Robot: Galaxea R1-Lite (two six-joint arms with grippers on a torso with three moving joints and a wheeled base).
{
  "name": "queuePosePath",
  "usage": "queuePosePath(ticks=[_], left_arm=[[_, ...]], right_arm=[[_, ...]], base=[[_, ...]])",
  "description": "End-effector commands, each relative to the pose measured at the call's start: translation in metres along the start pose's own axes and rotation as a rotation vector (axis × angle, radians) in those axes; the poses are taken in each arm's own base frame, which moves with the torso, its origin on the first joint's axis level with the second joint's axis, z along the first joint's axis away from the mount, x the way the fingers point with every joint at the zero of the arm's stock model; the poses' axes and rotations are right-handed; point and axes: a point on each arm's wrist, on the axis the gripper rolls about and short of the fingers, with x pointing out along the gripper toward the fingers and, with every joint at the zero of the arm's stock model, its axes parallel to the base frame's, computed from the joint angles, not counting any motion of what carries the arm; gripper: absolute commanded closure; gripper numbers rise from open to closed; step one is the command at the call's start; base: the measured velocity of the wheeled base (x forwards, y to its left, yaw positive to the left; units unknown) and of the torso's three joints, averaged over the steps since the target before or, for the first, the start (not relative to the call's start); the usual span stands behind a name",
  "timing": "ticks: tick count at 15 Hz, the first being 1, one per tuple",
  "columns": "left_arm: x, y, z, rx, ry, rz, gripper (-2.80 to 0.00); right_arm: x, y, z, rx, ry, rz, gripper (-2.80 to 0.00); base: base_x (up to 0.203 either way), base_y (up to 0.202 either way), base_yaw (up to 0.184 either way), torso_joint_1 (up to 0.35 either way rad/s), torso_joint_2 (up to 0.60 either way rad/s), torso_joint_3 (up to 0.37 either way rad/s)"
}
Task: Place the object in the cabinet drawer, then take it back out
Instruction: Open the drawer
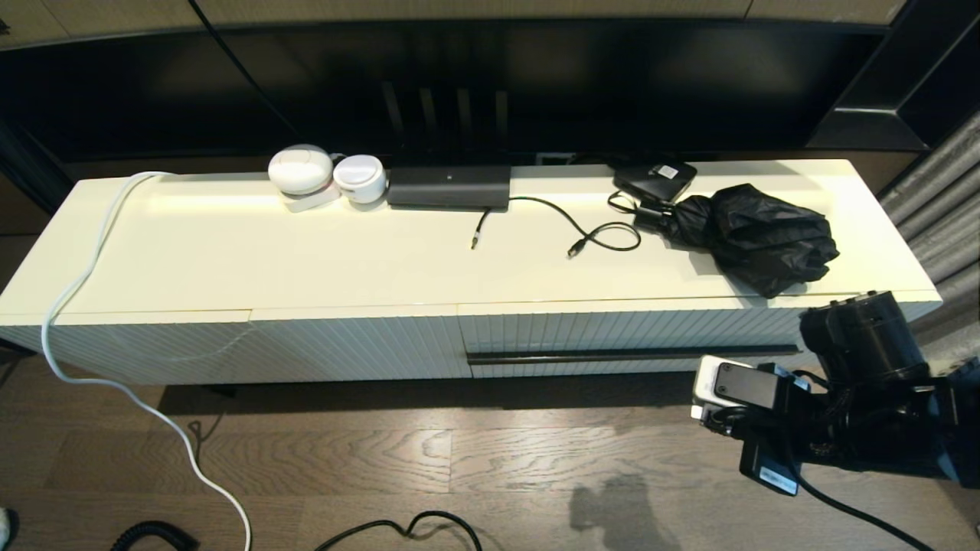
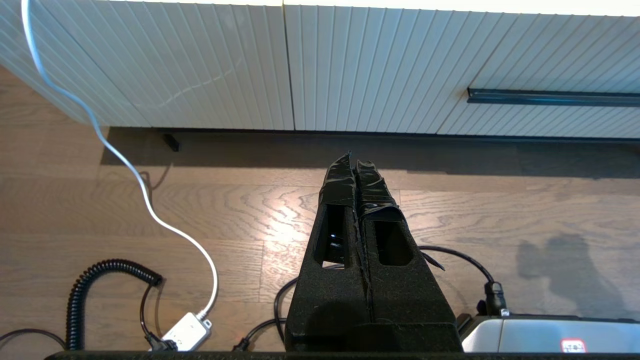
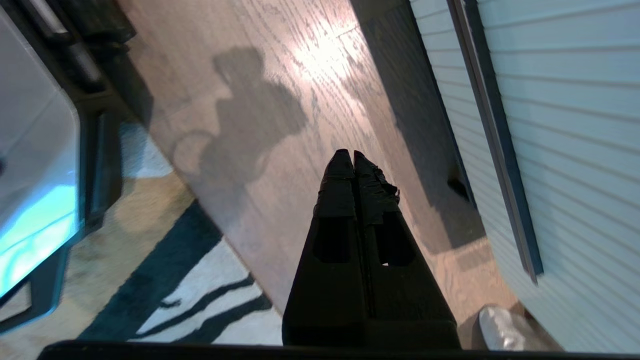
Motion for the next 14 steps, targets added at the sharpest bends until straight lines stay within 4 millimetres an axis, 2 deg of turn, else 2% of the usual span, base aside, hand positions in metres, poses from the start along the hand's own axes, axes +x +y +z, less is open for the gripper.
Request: queuePosePath(ticks=[1, 3, 11, 12, 14], left_arm=[[0.0, 0.0, 0.0, -0.001, 0.001, 0.001, 0.0], [0.0, 0.0, 0.0, -0.001, 0.001, -0.001, 0.0], [0.0, 0.0, 0.0, -0.001, 0.001, 0.0, 0.0], [0.0, 0.0, 0.0, -0.001, 0.001, -0.002, 0.0], [0.0, 0.0, 0.0, -0.001, 0.001, -0.001, 0.0]], right_arm=[[0.035, 0.005, -0.007, -0.014, 0.021, 0.018, 0.0], [0.057, 0.0, -0.008, -0.069, -0.028, -0.051, 0.0], [0.101, -0.01, -0.012, -0.2, -0.085, -0.164, 0.0], [0.104, -0.011, -0.013, -0.21, -0.089, -0.175, -2.8], [0.108, -0.009, -0.017, -0.229, -0.088, -0.177, -2.8]], base=[[0.0, 0.0, 0.0, 0.0, 0.0, 0.0], [0.0, 0.0, 0.0, 0.0, 0.0, 0.0], [0.0, 0.0, 0.0, 0.0, 0.0, 0.0], [0.0, 0.0, 0.0, 0.0, 0.0, 0.0], [0.0, 0.0, 0.0, 0.0, 0.0, 0.0]])
